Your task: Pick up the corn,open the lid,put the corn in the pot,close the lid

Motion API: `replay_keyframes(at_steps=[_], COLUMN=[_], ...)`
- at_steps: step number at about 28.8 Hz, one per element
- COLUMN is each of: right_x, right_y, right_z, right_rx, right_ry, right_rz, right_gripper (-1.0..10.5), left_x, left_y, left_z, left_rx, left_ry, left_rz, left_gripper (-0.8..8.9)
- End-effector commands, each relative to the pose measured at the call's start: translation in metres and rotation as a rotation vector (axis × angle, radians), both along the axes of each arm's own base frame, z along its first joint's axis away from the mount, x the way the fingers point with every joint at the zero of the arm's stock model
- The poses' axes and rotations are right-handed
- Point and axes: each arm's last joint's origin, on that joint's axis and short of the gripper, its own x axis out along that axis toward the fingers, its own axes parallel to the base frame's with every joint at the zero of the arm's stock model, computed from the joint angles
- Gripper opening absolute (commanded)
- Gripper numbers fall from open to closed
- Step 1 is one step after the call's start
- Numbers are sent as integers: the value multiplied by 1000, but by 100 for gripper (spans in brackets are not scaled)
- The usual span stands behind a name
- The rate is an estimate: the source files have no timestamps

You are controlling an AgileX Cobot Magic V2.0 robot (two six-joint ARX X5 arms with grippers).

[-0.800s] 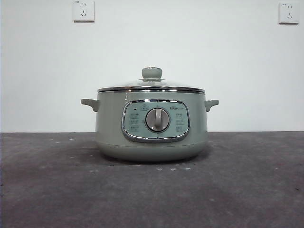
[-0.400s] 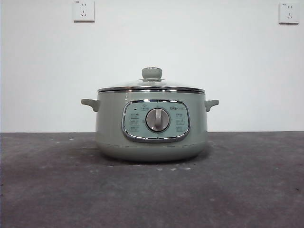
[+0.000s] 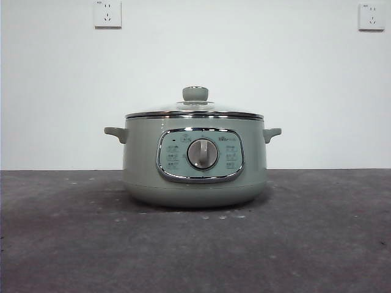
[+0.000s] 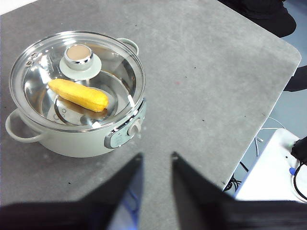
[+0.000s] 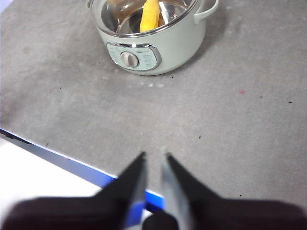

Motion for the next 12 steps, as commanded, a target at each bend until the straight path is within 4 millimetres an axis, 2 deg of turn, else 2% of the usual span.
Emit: replay_keyframes(at_steps=[1,12], right_x=[0,1], right_y=[0,-2], right_z=[-3,-3], right_rx=[-21,-44], right_ry=[24,4], right_rz=[-9,-47], right_gripper=[0,0], left_x=[1,0], left_y=[0,0], left_z=[0,0], left_rx=[-6,-6], left_ry=[5,6], left_rz=[-1,-2], left_gripper=[-4,-4])
